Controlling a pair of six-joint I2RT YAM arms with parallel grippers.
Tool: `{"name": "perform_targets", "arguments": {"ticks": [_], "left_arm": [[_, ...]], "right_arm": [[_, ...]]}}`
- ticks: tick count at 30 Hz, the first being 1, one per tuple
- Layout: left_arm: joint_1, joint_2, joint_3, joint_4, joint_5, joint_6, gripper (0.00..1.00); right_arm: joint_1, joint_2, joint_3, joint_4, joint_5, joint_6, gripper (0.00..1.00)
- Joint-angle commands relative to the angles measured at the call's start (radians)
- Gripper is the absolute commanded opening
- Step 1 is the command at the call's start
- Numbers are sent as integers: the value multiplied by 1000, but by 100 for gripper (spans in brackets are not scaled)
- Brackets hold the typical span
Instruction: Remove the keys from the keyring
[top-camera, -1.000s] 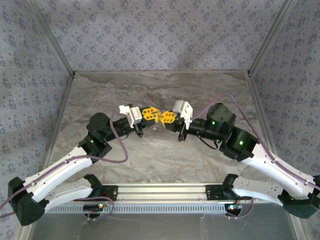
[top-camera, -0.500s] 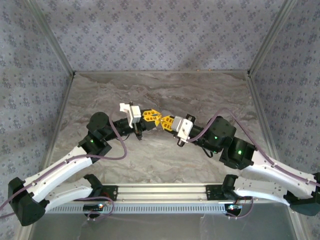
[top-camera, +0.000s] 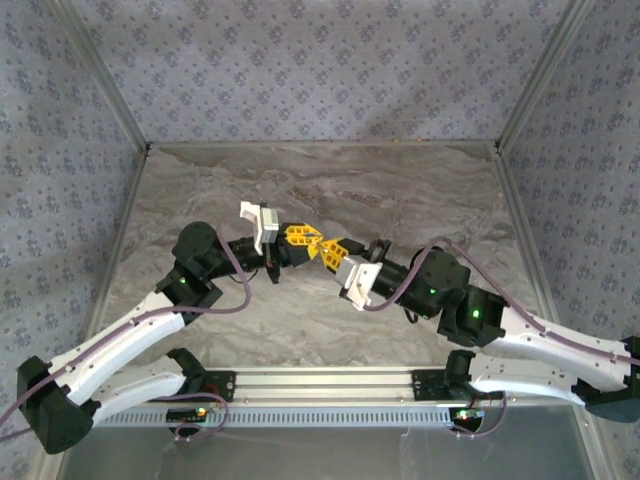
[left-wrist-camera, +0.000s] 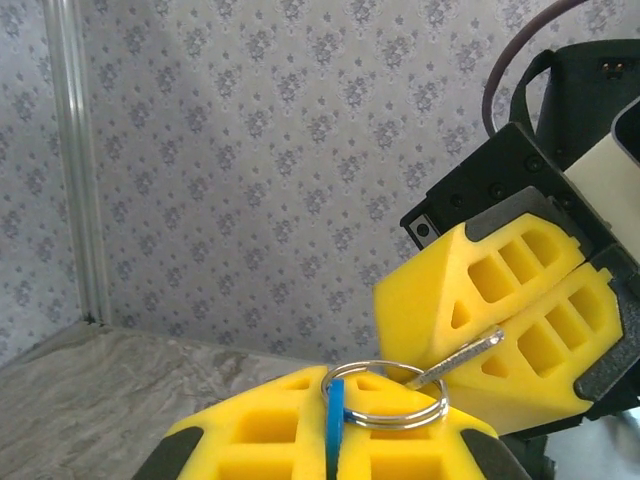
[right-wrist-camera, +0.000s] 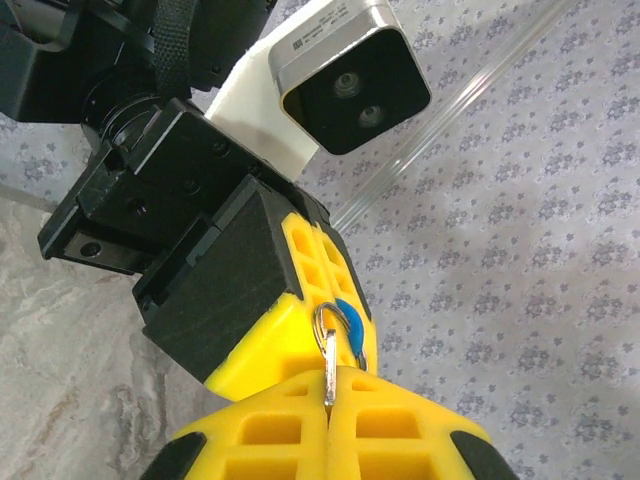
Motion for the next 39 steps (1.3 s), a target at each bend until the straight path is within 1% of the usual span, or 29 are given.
{"name": "perform_targets", "arguments": {"ticks": [1,3,6,10,13,16,24,30,34,39], "left_arm": [[61,3,27,148,-95,-122,0],[74,13,31,172,-82,-157,0],[76,23,53,135,-75,-156,0],[79,31,60,139,-74,-172,0],[84,37,61,149,-70,-185,0],[86,48,81,120,-52,-184,0],[85,45,119,29,-21,-150,0],[81,44,141,-16,7,-131,0],[64,39,155,-69,18,-98,0],[50,33,159,-91,20,-79,0]], "right_arm": [[35,-19,-25,-115,-69,-67,0],[39,-16,-22,-131,-80,-75,0],[54,8,-11,-172,-74,-98,0],[77,33,0,-203,-67,-125,0],[80,42,2,-223,-85,-127,0],[100,66,22,-260,-74,-151,0],[129,135,88,-397,-41,-208,0],[137,183,119,-438,-33,-231,0],[137,201,124,-435,-34,-243,0],[134,224,134,-427,-47,-251,0]]}}
